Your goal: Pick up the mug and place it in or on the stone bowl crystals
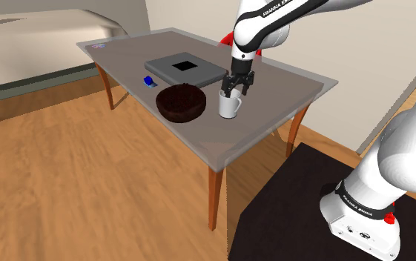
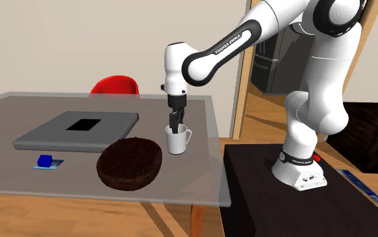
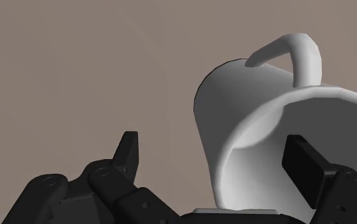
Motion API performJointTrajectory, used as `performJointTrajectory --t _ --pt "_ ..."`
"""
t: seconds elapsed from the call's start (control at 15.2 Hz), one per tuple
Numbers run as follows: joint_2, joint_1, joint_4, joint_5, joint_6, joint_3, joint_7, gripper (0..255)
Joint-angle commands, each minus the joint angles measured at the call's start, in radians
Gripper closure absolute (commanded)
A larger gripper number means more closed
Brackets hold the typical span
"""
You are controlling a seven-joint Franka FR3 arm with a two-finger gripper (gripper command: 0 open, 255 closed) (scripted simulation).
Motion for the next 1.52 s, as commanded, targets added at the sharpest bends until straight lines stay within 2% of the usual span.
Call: performJointTrajectory --t 0.0,0.13,0.2,0.79,1.45 --pt "0.0 0.0 0.0 0.0 0.0 0.0 0.0 0" --pt "0.0 0.0 0.0 0.0 0.0 0.0 0.0 0" --pt "0.0 0.0 0.0 0.0 0.0 0.0 0.0 255" --pt "0.0 0.0 0.0 0.0 0.0 0.0 0.0 255" --pt "-0.056 -0.001 0.077 -0.013 -0.132 0.0 0.016 255"
